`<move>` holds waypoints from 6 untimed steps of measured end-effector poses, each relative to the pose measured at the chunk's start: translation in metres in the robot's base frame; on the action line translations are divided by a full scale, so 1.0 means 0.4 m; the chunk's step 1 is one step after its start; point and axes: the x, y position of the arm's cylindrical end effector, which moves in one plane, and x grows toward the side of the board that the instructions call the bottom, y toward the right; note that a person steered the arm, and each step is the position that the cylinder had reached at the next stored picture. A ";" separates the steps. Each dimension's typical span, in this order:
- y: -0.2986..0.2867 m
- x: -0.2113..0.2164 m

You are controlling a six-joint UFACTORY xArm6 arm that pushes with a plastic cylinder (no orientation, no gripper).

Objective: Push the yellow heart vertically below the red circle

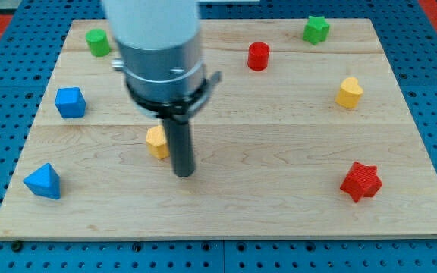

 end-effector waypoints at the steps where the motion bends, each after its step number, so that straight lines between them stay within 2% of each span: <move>1: 0.033 -0.071; 3: -0.185 -0.081; 4: -0.042 -0.093; 5: 0.226 -0.180; 6: 0.495 -0.220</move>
